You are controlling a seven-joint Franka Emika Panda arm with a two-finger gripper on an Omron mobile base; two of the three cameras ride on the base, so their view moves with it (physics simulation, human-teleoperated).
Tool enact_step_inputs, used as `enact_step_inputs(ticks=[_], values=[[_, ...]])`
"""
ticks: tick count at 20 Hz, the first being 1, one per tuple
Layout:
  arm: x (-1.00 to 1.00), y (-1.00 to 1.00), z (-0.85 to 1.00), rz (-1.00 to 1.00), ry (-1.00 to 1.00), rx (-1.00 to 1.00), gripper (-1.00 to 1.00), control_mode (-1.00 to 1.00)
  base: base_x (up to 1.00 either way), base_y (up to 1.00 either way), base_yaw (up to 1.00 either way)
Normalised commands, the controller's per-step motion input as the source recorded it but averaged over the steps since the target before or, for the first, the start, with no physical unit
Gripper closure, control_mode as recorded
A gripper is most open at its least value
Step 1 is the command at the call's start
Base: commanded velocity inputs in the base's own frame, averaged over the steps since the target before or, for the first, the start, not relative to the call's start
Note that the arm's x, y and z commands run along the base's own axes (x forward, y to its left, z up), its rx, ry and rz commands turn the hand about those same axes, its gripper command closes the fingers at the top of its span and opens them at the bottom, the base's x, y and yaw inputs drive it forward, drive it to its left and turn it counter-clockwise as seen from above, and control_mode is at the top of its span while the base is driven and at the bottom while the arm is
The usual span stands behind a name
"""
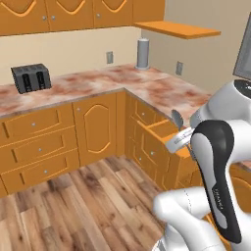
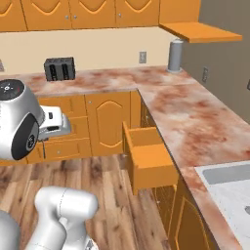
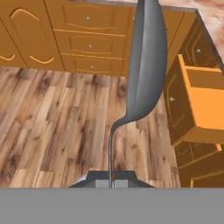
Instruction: Organize the utensils by type. Pick up the wooden spoons from the counter and place them in the open cabinet. Then pick up the metallic utensils from the counter and place them in the open drawer.
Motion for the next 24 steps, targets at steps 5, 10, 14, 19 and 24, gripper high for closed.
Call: enact_step_inputs(ticks=[5, 10, 14, 19, 24], values=[[0.0, 0.0, 0.0, 0.0, 0.0, 0.0, 1.0, 1.0, -0.03, -1.0, 0.25], [0.0, 0.0, 0.0, 0.0, 0.0, 0.0, 1.0, 1.0, 0.15, -0.76, 0.17], [0.0, 0.0, 0.0, 0.0, 0.0, 0.0, 1.0, 1.0, 0.14, -0.08, 0.01], [0.0, 0.0, 0.0, 0.0, 0.0, 0.0, 1.0, 1.0, 0.02, 0.0, 0.0], [0.0, 0.0, 0.0, 0.0, 0.0, 0.0, 1.0, 1.0, 0.07, 0.0, 0.0]])
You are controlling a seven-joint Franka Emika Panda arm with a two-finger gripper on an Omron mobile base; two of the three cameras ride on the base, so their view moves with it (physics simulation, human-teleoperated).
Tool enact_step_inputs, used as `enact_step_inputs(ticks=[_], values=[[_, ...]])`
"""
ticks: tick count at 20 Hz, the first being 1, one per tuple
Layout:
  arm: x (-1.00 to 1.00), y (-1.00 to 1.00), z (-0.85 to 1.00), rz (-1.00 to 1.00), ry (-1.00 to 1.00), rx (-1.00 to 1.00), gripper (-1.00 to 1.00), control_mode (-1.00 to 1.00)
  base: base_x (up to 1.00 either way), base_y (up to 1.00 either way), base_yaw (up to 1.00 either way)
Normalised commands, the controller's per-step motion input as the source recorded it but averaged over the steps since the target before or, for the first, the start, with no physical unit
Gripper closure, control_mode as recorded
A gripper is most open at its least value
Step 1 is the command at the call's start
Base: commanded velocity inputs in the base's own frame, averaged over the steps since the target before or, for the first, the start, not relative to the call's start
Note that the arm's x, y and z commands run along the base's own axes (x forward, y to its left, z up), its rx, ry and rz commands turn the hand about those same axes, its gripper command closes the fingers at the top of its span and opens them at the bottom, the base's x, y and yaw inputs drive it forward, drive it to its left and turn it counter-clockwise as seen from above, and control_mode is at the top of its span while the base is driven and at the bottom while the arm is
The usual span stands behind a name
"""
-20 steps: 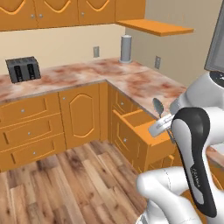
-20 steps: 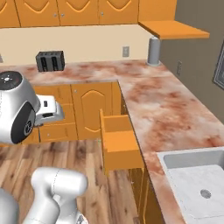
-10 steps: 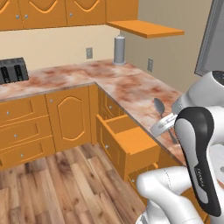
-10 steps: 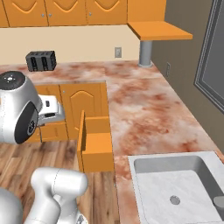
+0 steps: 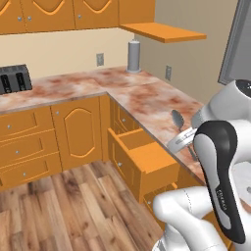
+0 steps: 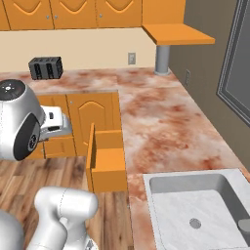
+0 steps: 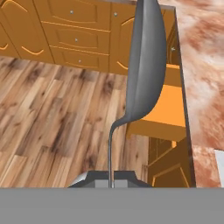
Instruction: Organize the utensils by type. Pick up the wooden spoons from the counter and place them in the open cabinet. Then pick up the metallic utensils from the counter and place them in the open drawer.
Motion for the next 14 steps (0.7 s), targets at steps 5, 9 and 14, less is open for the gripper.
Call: enact_step_inputs(ticks=[5, 9, 14], values=[[0.04, 0.0, -0.06, 0.0, 0.02, 0.0, 1.0, -1.0, 0.11, 0.0, 0.0], [0.29, 0.0, -0.54, 0.0, 0.19, 0.0, 1.0, -1.0, 0.0, 0.0, 0.0], [0.37, -0.03, -0.62, 0.0, 0.18, 0.0, 1.0, -1.0, 0.0, 0.0, 0.0]])
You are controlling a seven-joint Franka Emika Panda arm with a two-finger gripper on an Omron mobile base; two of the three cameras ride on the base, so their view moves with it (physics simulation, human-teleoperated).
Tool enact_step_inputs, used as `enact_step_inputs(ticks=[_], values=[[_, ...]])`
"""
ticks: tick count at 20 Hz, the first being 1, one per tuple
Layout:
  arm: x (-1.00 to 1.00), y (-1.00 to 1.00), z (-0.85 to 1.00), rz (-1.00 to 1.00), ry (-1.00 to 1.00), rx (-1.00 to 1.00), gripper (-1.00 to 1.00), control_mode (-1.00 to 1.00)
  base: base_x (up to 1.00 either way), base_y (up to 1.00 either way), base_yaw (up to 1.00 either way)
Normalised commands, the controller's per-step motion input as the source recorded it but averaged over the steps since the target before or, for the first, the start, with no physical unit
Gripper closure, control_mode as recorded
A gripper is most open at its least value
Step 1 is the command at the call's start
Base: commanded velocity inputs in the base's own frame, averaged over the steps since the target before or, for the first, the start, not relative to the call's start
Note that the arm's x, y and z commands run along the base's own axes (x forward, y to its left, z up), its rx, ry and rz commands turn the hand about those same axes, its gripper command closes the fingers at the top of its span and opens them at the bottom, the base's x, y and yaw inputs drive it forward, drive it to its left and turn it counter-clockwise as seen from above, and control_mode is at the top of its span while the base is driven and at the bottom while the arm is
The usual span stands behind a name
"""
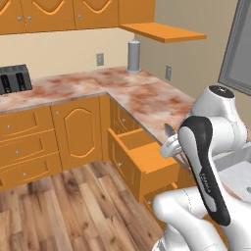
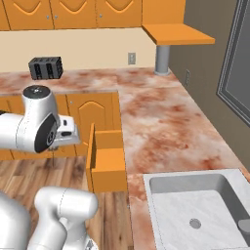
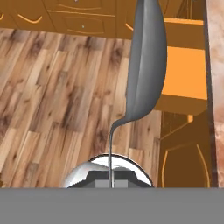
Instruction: Organize the utensils by type. Pick up the wooden spoons from the counter and place them in the open cabinet. Then pick up the metallic utensils from the counter and place them in the open drawer.
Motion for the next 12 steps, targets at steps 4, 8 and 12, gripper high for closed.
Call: enact_step_inputs(ticks=[4, 8, 12], values=[[0.43, -0.11, -0.47, 0.0, 0.1, 0.0, 1.0, -1.0, 0.0, 0.0, 0.0], [0.58, -0.12, -0.26, 0.0, 0.09, 0.0, 1.0, -1.0, 0.0, 0.0, 0.0], [0.81, -0.17, -0.23, 0.0, 0.14, 0.0, 1.0, -1.0, 0.0, 0.0, 0.0]])
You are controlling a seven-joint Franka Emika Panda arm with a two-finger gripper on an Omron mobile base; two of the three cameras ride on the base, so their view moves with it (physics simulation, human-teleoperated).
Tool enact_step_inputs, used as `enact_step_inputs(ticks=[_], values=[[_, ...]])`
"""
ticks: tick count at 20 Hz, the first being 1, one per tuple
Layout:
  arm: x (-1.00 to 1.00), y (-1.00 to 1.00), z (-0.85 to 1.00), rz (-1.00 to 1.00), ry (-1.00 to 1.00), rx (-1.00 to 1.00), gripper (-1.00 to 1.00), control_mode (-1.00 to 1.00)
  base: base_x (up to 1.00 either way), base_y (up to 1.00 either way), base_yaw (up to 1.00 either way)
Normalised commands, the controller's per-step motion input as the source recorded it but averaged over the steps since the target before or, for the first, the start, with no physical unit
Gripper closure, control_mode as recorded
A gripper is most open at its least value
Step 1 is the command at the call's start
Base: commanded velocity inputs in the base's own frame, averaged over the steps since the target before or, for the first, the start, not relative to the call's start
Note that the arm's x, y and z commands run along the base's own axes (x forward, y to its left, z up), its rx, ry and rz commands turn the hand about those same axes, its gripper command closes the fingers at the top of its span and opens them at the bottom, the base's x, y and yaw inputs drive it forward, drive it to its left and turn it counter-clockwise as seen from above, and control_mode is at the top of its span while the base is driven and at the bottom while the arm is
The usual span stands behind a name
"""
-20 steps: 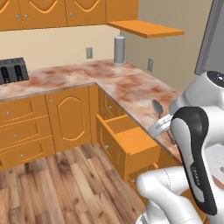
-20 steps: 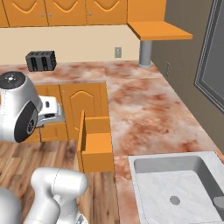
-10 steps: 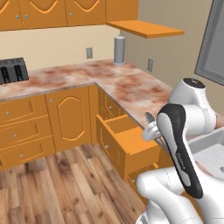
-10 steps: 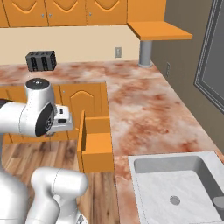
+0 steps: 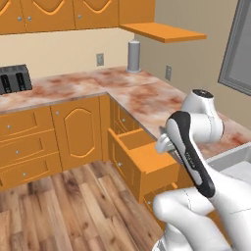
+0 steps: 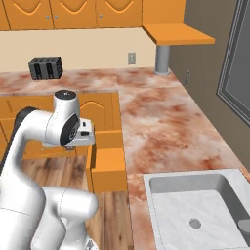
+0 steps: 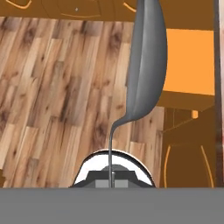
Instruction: Organize the utensils by type. Pick up the wooden spoons from the counter and place them in the open cabinet. Then pick up the metallic utensils from the counter and place them in the open drawer.
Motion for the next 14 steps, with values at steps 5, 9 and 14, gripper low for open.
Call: enact_step_inputs(ticks=[5, 9, 14], values=[[0.98, -0.28, -0.49, 0.0, 0.15, 0.0, 1.0, -1.0, 0.0, 0.0, 0.0], [0.88, -0.04, -0.74, 0.0, 0.04, 0.0, 1.0, -1.0, 0.0, 0.0, 0.0], [0.94, 0.0, -0.73, 0.0, 0.07, -0.01, 1.0, -1.0, 0.0, 0.0, 0.0]])
